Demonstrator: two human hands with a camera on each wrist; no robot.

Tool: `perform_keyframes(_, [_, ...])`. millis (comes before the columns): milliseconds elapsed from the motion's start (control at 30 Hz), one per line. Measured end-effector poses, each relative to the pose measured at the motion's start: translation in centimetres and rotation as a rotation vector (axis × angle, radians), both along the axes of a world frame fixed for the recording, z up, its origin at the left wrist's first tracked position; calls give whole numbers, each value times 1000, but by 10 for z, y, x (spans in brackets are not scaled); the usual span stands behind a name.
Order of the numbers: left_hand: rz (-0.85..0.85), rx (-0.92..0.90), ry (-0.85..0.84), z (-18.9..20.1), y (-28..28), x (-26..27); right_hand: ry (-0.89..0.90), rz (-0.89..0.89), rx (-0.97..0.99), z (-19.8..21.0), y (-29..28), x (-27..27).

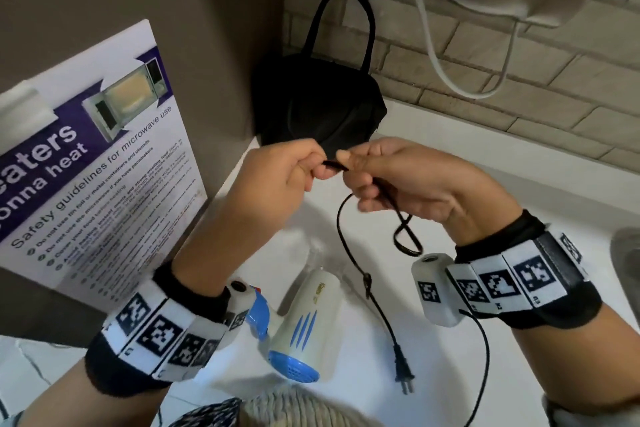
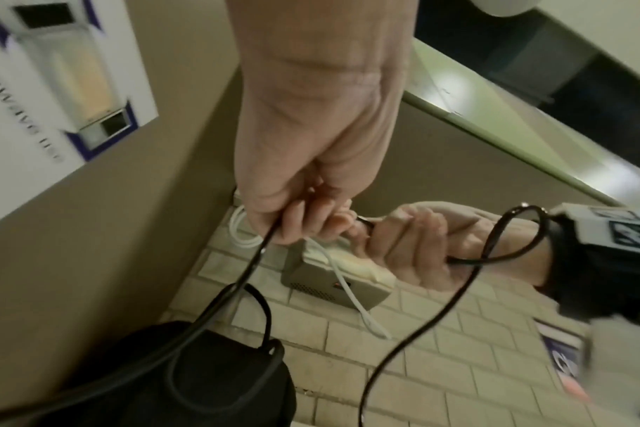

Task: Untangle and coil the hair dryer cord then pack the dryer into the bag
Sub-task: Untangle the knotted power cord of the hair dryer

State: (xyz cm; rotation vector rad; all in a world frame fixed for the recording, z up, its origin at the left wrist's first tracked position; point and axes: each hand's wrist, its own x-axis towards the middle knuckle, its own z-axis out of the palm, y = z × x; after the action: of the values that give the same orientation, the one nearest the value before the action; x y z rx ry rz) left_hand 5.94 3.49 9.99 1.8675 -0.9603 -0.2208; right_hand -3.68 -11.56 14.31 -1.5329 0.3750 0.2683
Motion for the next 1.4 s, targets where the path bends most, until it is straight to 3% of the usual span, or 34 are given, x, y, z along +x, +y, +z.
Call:
perform_keyframes(100, [44, -66, 170, -2, 3, 18, -44, -4, -29, 2, 4, -1])
perform_keyframes(200, [-56, -131, 435, -2, 14, 21, -85, 15, -79, -4, 6, -8])
perform_keyframes(267, [-108, -163, 508, 1, 20, 17, -115, 16, -138, -10, 7, -13])
perform_keyframes(400, [-128, -162, 475, 9, 30, 14, -135, 26, -146, -23, 9, -21])
perform_keyframes(533, [-95, -255, 494, 15, 32, 12, -160, 60, 14, -24, 8, -25])
perform_keyframes(667, [-63, -106, 179, 15, 28, 1, -191, -84, 214, -4, 6, -21])
perform_keyframes(733, [-37, -3, 115, 13, 25, -4, -153, -105, 175, 6, 5, -18])
perform_keyframes(833, [38, -71, 219, 9, 22, 3, -118, -65, 101, 10, 7, -19])
perform_keyframes(1000, [-82, -260, 454, 16, 33, 11, -147, 43, -78, -14, 8, -27])
perform_keyframes(1133, [-66, -455, 605, 29, 39, 17, -152, 112, -169, -25, 8, -35])
perform_keyframes(1267, [-59, -542, 674, 31, 47, 27, -104, 74, -209, -33, 4, -42])
perform_keyframes(1400, [18, -544, 677, 28, 54, 35, -127, -93, -299, -48, -8, -48])
